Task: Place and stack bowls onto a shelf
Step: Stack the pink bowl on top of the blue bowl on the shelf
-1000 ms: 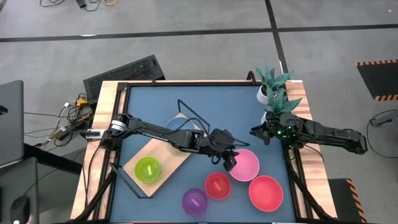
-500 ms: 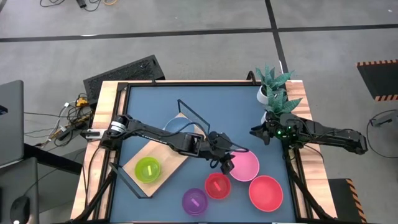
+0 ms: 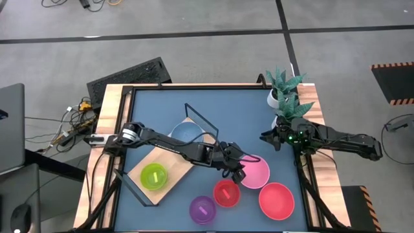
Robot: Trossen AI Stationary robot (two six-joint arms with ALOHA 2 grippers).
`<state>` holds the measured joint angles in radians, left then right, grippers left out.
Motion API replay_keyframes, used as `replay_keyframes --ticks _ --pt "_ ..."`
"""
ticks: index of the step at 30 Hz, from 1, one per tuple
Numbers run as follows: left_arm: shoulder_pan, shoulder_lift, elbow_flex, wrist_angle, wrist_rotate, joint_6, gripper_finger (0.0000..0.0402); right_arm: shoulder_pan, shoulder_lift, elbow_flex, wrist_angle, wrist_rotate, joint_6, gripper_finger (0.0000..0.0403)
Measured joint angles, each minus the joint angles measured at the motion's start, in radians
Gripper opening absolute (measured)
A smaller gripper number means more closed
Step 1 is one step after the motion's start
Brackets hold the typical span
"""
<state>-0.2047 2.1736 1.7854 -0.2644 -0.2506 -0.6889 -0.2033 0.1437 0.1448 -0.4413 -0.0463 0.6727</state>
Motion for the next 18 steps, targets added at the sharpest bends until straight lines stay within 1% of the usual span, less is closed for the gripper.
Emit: replay_keyframes --ticks 9,15,18 --pt "0.0 0.039 0.0 -0.008 -0.005 -0.072 0.0143 0.0 0.0 0.0 0.0 -0.002 -0.001 0.0189" --pt "0.0 0.065 -0.001 -0.025 -0.011 -0.087 0.0143 0.0 0.0 0.0 0.0 -0.003 -0.003 0.0189" --pt "0.0 0.085 0.0 -0.018 0.013 -0.117 0.0143 0.0 0.0 0.0 0.0 -0.003 -0.003 0.0189"
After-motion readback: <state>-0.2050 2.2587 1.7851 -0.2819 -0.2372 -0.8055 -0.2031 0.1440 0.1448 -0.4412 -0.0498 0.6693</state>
